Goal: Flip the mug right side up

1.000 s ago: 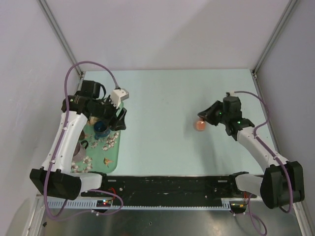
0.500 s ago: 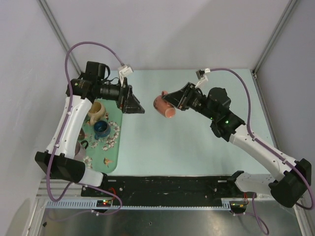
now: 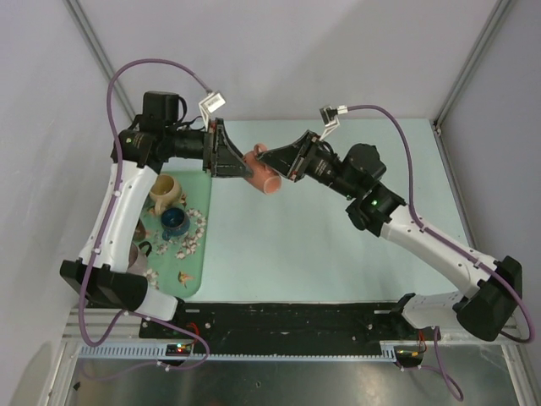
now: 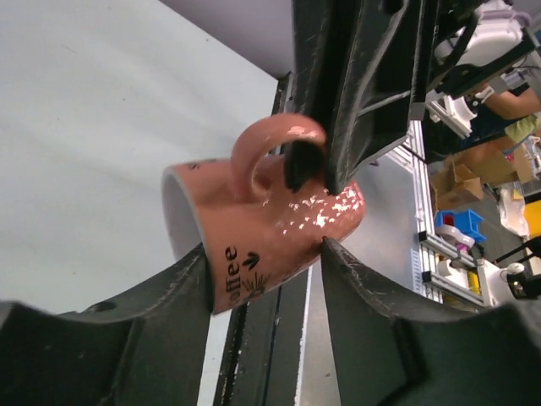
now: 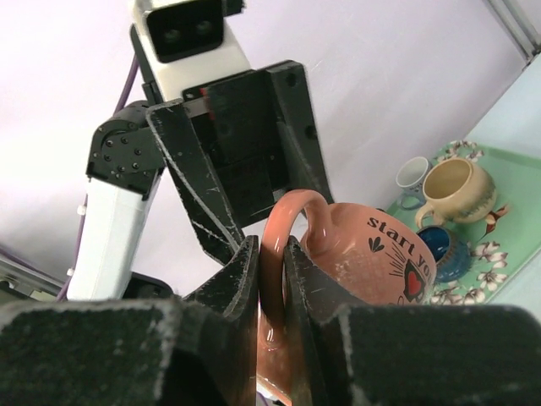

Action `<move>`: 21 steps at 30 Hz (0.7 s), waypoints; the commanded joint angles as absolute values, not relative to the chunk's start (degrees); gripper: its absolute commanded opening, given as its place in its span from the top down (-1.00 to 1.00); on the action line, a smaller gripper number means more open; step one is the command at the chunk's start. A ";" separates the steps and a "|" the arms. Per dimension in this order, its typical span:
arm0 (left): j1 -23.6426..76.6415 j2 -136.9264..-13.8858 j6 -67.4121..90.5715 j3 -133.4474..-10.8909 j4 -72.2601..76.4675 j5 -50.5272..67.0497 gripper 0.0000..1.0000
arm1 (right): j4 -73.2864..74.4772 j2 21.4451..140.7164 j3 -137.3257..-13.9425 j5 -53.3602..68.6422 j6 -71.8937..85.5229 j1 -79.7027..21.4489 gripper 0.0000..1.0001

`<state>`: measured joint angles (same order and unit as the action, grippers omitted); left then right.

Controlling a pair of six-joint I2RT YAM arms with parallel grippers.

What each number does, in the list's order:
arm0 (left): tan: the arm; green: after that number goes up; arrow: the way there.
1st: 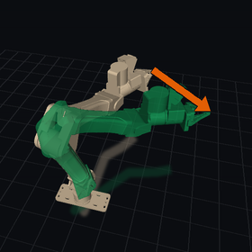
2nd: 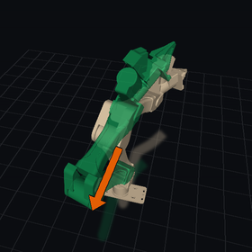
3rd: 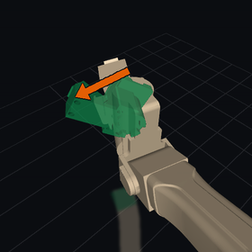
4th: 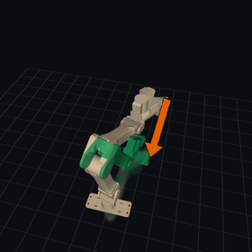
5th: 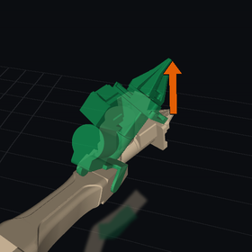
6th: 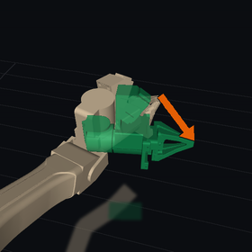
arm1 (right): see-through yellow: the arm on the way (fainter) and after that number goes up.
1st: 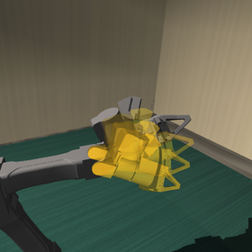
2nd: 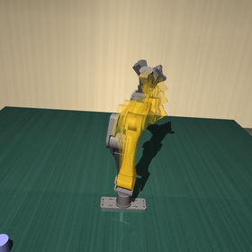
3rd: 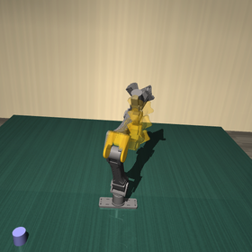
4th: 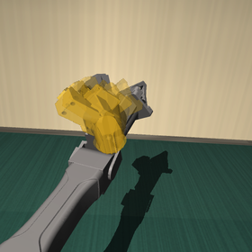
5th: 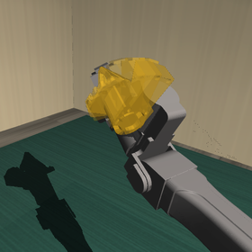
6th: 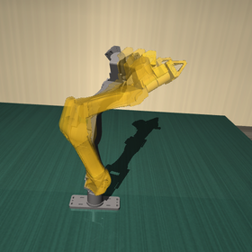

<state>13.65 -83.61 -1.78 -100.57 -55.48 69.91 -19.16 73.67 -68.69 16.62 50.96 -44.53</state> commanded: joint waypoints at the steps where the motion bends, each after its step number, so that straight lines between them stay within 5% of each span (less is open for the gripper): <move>1: 14.31 -83.59 1.91 -102.96 -52.48 76.65 0.06 | -26.56 74.26 -72.17 18.14 52.13 -45.37 1.00; 8: 15.33 -83.50 2.86 -100.86 -52.51 83.27 0.91 | -29.51 76.70 -72.16 19.98 53.25 -44.47 1.00; 14: 15.23 -82.14 2.93 -100.40 -52.41 80.24 1.00 | -25.88 79.08 -71.58 23.06 46.47 -43.57 0.97; 19: 14.68 -81.13 1.07 -96.39 -52.19 61.25 0.99 | -21.30 80.72 -68.53 23.79 41.77 -42.36 -0.43; 21: 14.63 -80.93 -0.55 -94.26 -52.18 53.74 1.00 | -17.96 81.22 -67.62 23.04 40.61 -41.75 -0.73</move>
<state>14.11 -82.24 4.01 -97.45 -54.08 71.96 -24.36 79.57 -69.04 24.10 44.18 -42.09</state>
